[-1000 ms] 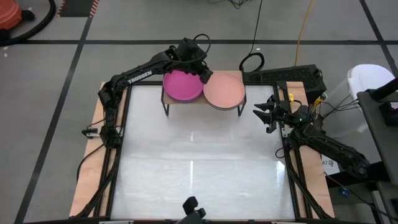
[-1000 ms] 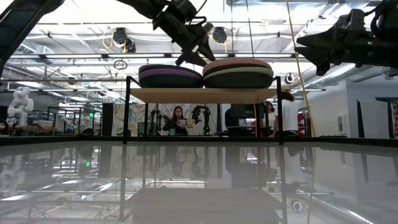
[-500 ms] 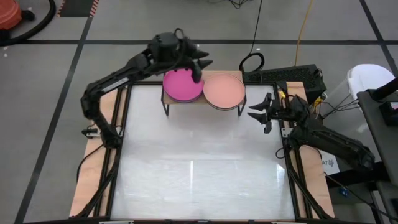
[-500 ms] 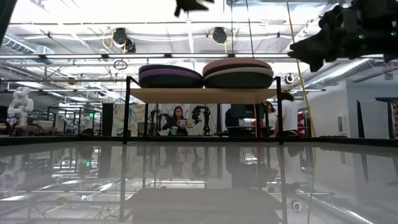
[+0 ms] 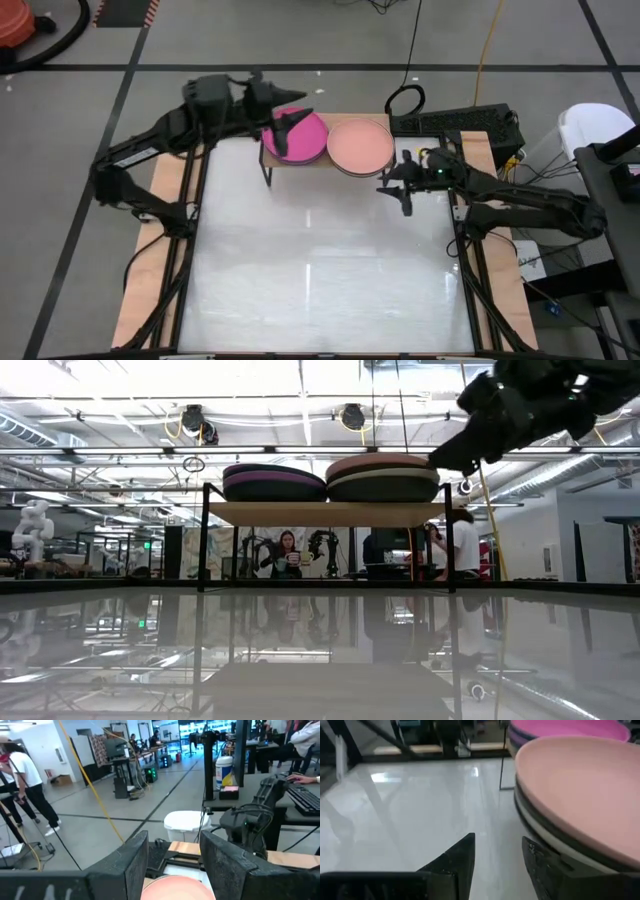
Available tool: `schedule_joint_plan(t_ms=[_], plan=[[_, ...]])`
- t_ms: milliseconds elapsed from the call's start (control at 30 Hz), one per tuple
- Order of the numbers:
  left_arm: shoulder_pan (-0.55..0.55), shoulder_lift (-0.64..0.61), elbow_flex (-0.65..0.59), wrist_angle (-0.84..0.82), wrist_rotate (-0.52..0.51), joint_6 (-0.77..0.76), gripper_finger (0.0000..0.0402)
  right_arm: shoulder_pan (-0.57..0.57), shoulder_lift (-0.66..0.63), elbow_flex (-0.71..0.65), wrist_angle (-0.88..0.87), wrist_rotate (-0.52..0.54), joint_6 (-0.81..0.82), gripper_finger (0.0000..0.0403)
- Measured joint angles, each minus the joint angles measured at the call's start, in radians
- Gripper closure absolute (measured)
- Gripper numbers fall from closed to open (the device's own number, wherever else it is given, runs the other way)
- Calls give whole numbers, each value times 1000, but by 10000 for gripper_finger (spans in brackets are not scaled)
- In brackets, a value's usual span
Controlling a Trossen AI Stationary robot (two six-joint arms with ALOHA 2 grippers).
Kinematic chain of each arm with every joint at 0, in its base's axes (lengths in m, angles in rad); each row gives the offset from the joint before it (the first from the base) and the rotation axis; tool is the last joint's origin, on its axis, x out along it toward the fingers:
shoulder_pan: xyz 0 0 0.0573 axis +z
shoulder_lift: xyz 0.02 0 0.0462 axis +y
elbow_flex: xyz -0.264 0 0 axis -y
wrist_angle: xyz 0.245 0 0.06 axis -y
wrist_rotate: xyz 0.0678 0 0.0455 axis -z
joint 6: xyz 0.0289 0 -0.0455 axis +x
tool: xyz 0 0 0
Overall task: Place and stack plates onto a shelf
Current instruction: Return to Home Position
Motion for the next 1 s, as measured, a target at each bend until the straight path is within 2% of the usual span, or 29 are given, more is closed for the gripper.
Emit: schedule_joint_plan(t_ms=[233, 467, 733, 1000], plan=[[-26, -156, -209, 54, -15, -38, 218, 62, 128, 51, -2, 149, -46, 259], [-53, -238, -357, 89, -33, -61, 218, 64, 199, 74, 23, 271, -51, 259], [-66, -260, -437, 126, -34, -76, 218, 57, 207, 74, 54, 359, -54, 259], [-76, -261, -464, 161, -33, -81, 218, 23, 207, 75, 89, 359, -14, 259]])
